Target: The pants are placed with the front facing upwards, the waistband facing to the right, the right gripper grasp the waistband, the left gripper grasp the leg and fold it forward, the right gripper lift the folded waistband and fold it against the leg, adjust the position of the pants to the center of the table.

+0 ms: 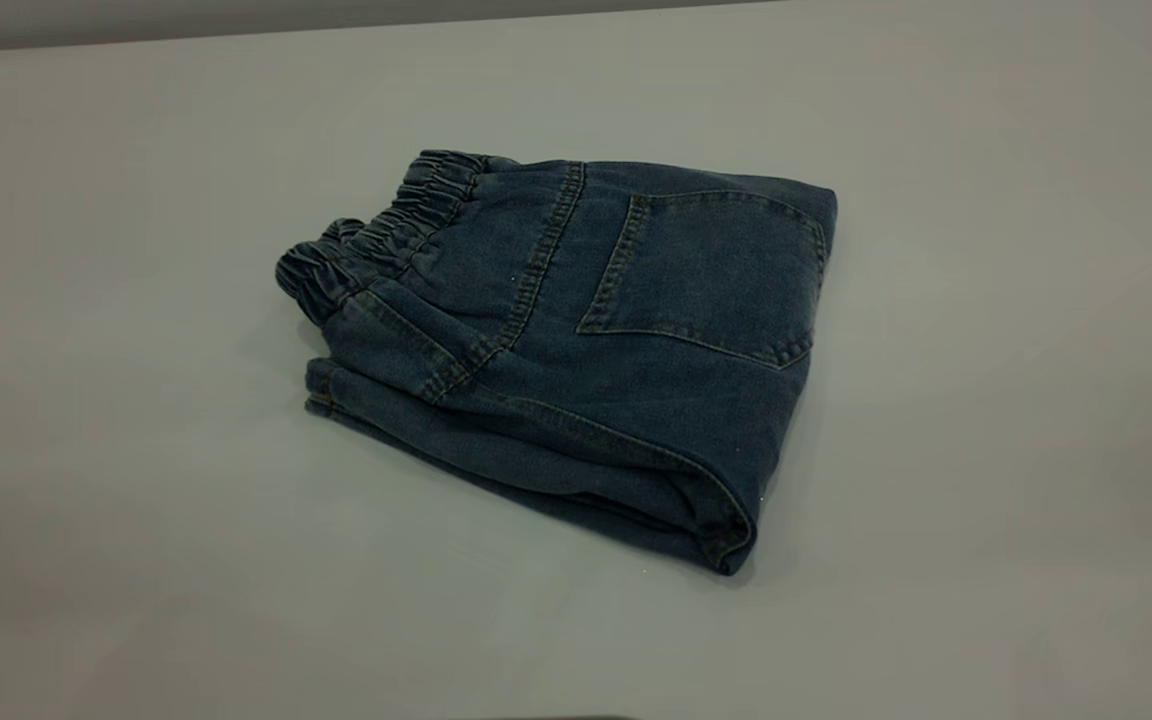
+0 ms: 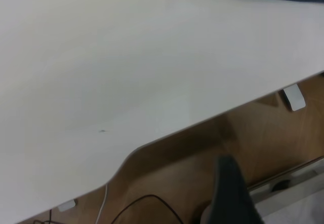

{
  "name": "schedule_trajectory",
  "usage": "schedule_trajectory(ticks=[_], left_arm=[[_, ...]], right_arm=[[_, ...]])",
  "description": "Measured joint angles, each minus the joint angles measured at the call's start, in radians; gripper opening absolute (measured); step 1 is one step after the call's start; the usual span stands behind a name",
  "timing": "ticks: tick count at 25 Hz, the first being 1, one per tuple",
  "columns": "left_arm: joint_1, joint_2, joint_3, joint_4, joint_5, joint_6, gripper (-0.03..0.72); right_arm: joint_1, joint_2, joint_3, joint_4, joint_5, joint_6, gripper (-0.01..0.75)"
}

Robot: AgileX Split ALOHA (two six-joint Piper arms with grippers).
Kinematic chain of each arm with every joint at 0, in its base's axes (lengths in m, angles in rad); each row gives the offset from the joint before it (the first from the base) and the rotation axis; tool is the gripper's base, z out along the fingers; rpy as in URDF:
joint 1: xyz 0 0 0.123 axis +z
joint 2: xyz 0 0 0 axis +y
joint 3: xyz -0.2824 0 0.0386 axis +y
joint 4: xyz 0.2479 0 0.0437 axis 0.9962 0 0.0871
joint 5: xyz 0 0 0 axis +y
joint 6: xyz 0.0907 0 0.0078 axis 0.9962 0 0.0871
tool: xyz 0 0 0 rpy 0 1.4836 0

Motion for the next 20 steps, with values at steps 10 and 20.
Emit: schedule_trajectory(ticks=[10,20], left_arm=[[0.01,-0.006,0.0,0.0,0.0,0.0,0.381],[0.243,-0.121,0.0,0.0,0.001,0.001,0.381]], right_arm=[[-0.1,0.0,0.0,0.02,0.0,0.0,0.387],[-0.731,-0.01,0.001,0.03,0.0,0.0,0.387]])
